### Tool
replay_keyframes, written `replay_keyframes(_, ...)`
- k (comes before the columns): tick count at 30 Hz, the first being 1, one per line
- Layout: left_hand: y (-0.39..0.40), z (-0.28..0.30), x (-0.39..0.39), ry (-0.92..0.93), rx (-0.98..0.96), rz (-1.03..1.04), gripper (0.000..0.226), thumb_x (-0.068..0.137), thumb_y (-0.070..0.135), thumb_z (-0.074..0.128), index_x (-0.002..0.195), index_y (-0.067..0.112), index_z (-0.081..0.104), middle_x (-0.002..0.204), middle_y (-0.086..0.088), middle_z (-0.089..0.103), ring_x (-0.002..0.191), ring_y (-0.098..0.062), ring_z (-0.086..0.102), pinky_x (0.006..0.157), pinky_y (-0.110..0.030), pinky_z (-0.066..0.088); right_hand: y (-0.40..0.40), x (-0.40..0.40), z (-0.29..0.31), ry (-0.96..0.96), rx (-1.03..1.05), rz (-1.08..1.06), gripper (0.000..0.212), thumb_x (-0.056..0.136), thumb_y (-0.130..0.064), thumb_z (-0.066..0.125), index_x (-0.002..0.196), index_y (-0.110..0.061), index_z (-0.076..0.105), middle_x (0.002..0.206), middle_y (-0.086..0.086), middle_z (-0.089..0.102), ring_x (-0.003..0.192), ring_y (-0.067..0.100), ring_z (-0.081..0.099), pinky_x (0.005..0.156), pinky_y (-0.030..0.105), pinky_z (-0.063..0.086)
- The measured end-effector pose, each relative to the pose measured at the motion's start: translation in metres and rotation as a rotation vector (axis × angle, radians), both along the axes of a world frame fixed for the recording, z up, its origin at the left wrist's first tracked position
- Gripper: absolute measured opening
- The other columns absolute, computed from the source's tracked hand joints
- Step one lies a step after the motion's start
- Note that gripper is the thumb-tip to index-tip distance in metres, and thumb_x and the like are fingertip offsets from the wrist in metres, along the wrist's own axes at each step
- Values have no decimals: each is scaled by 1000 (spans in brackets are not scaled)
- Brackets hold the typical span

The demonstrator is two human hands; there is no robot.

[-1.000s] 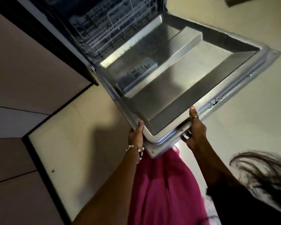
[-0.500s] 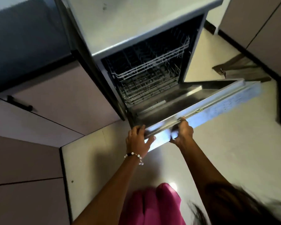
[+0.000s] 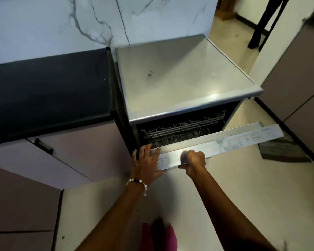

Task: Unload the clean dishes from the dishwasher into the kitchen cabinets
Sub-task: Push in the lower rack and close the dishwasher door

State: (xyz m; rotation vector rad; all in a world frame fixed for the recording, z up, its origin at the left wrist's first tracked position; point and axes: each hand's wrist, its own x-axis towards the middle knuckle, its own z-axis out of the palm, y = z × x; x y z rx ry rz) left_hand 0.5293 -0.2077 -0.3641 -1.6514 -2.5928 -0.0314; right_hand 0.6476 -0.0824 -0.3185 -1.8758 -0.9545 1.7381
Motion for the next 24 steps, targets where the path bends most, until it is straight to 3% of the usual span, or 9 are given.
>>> replay_keyframes(2,17,6,-16,-4,22,60,99,39,71,76,124,23,57,125,-13,58,115,-29,42,90,-55,46,18,-13,3,39,6,30,11,82,9,48,83,5,59,94,23,63,61,30,63,67,46,60)
replay_keyframes(4,31,11,-30,-9,44,111,110,35,68,80,131,23,49,131,-15,53,120,-29,39,93,-55,44,33,-28,6,66,8,47,17,82,12,48,71,1,56,89,21,62,62,31,63,63,41,60)
replay_keyframes(6,45,16,-43,17,62,133,119,34,62,83,137,21,42,140,-15,44,126,-30,37,98,-55,40,47,-45,13,86,26,49,12,88,0,54,76,-2,56,89,20,63,69,33,65,61,41,60)
replay_keyframes(8,60,22,-52,59,97,136,121,39,53,86,143,20,33,147,-13,32,133,-31,32,105,-55,30,62,-61,23,110,37,25,21,92,-21,60,79,-6,52,86,15,60,76,35,66,66,46,60)
replay_keyframes(12,91,36,-76,165,119,168,94,68,29,76,148,18,28,154,-14,29,141,-32,28,112,-53,17,93,-88,40,187,-1,13,34,86,-37,66,83,-8,51,84,13,57,80,36,62,74,54,57)
replay_keyframes(14,101,41,-90,154,35,176,93,68,28,78,147,15,31,153,-18,30,141,-33,31,114,-55,15,105,-100,43,204,-6,33,39,80,-41,72,88,-6,56,91,15,60,85,36,62,74,56,57)
replay_keyframes(19,115,46,-107,107,-59,165,94,51,33,89,135,14,51,134,-16,56,123,-31,55,104,-50,39,119,-125,49,160,-26,0,65,66,-40,83,109,0,55,106,18,63,94,40,63,70,62,55)
replay_keyframes(24,117,43,-110,70,37,143,95,38,26,95,125,11,60,123,-15,64,112,-31,63,98,-47,45,127,-131,48,145,-69,-126,67,61,-24,89,109,-8,46,109,17,58,96,40,59,72,66,52)
